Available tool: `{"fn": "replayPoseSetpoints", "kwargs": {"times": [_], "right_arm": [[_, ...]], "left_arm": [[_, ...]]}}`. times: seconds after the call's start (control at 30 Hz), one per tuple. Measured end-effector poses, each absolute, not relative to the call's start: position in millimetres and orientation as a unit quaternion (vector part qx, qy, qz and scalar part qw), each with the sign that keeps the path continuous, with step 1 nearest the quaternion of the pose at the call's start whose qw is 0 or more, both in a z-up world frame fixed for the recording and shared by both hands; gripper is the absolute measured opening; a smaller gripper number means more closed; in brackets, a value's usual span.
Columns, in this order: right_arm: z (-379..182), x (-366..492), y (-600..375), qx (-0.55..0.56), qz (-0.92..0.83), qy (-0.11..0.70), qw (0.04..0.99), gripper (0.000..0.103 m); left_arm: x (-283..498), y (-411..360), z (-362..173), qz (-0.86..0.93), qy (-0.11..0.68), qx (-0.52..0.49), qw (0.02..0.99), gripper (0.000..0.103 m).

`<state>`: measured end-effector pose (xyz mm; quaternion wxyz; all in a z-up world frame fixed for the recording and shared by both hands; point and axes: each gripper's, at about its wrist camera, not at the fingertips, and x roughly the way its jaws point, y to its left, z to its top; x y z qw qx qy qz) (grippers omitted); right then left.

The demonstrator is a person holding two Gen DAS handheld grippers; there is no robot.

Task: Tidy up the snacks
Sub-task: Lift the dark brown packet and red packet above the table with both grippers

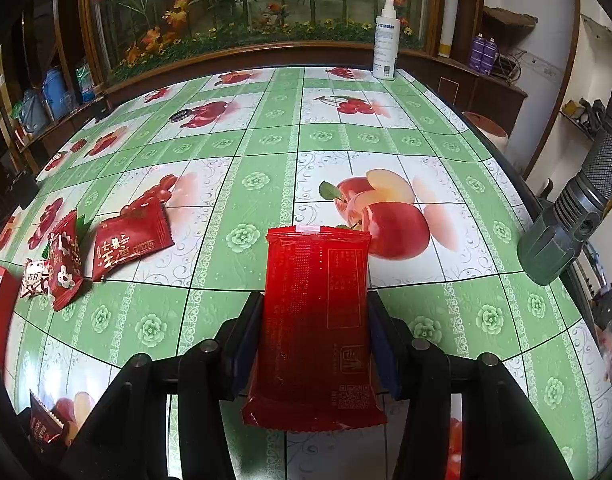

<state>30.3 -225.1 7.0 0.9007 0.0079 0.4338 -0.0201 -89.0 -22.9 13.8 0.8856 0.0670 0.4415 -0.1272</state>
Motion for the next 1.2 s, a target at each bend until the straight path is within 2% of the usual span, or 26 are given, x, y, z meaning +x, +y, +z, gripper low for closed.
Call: {"fn": "replayPoseSetpoints", "kwargs": {"times": [0.5,0.97,1.2], "right_arm": [[16,29,-233,0.108,0.075,0.425,0.896,0.051],[43,12,-226,0.120,0.119,0.338,0.926,0.051],[51,7,-212,0.152,0.140,0.322,0.924,0.051]], "left_arm": [[-103,11,48,-0.118,0.404,0.025,0.907,0.031],[-116,42,73,-0.101,0.366,0.003,0.925,0.031],[-126,57,85,-0.095,0.344,-0.004,0.934,0.031]]}}
